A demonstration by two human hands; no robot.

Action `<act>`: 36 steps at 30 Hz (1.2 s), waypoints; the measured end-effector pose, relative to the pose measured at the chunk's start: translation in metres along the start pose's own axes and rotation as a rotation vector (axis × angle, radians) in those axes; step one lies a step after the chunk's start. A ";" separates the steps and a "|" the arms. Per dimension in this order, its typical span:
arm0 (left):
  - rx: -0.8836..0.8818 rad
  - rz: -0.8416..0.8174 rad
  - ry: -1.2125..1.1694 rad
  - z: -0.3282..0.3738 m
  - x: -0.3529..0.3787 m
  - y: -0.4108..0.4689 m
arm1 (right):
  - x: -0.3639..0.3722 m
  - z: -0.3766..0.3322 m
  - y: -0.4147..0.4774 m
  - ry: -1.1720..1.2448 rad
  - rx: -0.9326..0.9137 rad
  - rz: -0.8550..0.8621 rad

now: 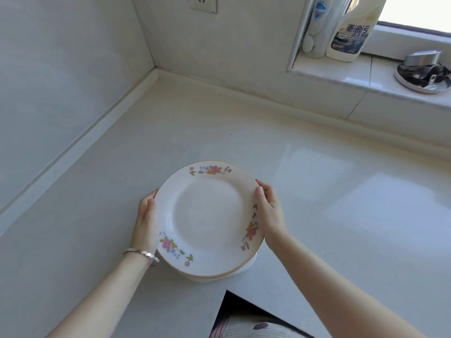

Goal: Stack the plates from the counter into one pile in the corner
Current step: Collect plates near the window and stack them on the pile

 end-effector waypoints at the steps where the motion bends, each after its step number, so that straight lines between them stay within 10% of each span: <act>1: -0.013 0.012 0.114 0.004 0.000 -0.001 | -0.001 -0.001 0.000 -0.004 -0.004 -0.020; 5: 0.435 0.141 0.636 0.045 0.016 -0.007 | -0.015 -0.013 0.000 -0.140 -0.022 -0.108; 9: 0.783 -0.111 0.693 0.080 0.090 -0.039 | -0.050 -0.024 -0.005 -0.384 -0.037 -0.127; 15: 0.304 -0.784 0.749 0.075 0.229 -0.111 | -0.155 -0.030 -0.022 -0.509 0.013 -0.103; 29: 0.172 -1.047 0.872 0.017 0.510 -0.309 | -0.552 0.055 -0.119 -0.336 0.290 0.443; 36: 0.131 -1.040 0.885 0.001 0.588 -0.372 | -0.678 0.129 -0.153 0.395 0.571 1.027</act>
Point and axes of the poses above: each hand's wrist, its own y-axis towards the middle knuckle, its own x-axis out of the palm, z = x × y, the point moved 3 cm from there along y, towards the middle knuckle, and after that the axes turned 5 degrees about -x, right-handed, at the moved point
